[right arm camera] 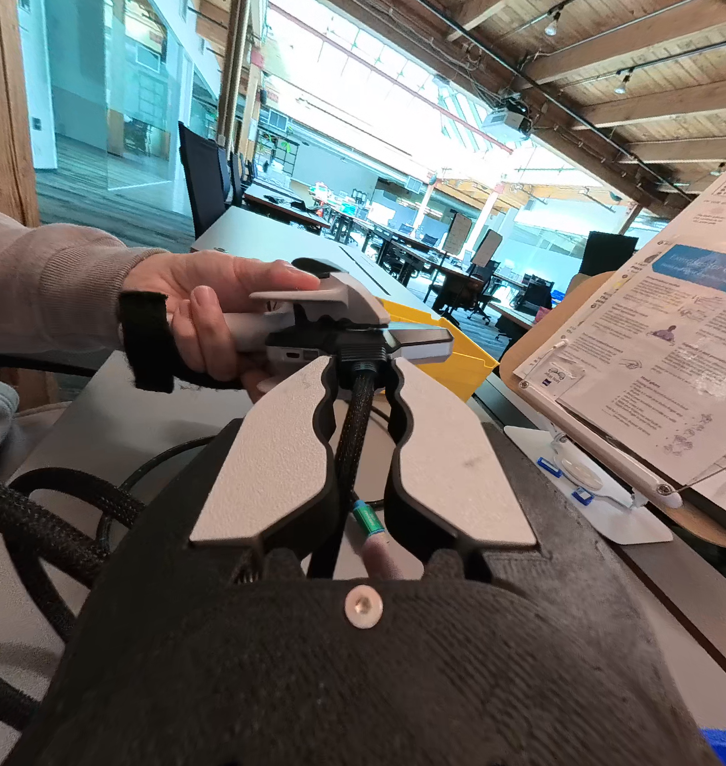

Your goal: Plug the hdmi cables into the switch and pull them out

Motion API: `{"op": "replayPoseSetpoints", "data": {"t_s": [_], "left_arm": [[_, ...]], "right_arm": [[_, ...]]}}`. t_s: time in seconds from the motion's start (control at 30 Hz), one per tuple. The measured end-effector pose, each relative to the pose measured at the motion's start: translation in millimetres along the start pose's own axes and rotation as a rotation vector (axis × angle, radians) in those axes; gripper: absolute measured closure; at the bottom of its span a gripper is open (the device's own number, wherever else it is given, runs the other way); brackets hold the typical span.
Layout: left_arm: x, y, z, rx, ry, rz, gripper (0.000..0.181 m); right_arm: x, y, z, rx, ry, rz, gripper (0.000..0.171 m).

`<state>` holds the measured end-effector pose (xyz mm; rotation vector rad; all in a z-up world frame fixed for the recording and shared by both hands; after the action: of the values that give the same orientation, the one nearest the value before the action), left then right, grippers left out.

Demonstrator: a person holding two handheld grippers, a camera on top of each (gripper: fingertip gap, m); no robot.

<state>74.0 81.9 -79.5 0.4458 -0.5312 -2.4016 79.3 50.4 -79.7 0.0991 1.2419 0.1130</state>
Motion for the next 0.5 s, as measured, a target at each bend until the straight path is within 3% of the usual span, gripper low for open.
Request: {"op": "replayPoseSetpoints", "data": {"t_s": [0.17, 0.27, 0.4, 0.5], "left_arm": [[-9, -3, 16, -0.044, 0.335, -0.056, 0.156], [-20, -16, 12, -0.219, 0.659, -0.127, 0.154], [-12, -39, -24, -0.505, 0.975, -0.459, 0.150], [7, -48, -54, -0.641, 0.926, -0.664, 0.146]], "right_arm": [[-13, -20, 17, 0.026, 0.063, 0.080, 0.149], [-21, -49, 40, 0.090, 0.112, 0.132, 0.148], [-31, -81, 56, 0.119, 0.165, 0.224, 0.149], [-31, -93, 62, 0.138, 0.172, 0.243, 0.149]]}}
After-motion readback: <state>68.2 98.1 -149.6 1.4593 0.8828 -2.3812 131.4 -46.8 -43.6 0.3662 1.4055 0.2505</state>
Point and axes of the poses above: each gripper's, where its closed fingertips meet, y out along the fingers, x out of its underside, z = x × y across the jaws, the point moved 2 cm from there along -y, back along the fingers, and after that the axes turned 9 degrees about x, right-handed, at the moved point
